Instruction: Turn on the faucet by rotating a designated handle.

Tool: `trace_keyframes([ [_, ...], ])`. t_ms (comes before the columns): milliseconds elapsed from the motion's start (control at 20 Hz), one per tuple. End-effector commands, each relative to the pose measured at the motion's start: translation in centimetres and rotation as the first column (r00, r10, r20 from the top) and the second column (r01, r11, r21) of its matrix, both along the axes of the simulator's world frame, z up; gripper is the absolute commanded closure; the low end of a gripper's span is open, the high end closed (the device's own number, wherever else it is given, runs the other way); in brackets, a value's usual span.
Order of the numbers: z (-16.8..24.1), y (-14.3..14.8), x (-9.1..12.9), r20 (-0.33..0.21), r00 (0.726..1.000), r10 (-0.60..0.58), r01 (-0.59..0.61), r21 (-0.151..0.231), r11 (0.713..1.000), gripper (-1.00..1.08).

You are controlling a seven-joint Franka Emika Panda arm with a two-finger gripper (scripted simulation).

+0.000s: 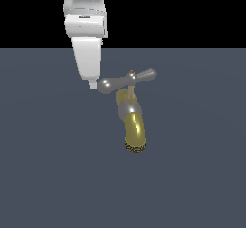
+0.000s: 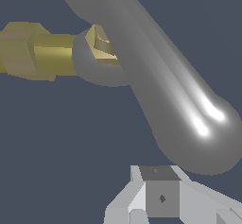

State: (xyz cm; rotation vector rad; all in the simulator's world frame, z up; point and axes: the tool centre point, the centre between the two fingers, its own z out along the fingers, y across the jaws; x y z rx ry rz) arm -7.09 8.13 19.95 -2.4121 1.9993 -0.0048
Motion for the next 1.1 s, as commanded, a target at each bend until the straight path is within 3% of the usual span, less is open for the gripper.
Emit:
trace_keyframes([
  [0, 0.0, -1.4, -0.7, -0.004, 1.0, -0.013, 0.013, -0.003, 1.0, 1.08],
  [1050, -0.1, -7.0, -5.7, -0.008, 1.0, -0.019, 0.019, -0.005, 1.0, 1.08],
])
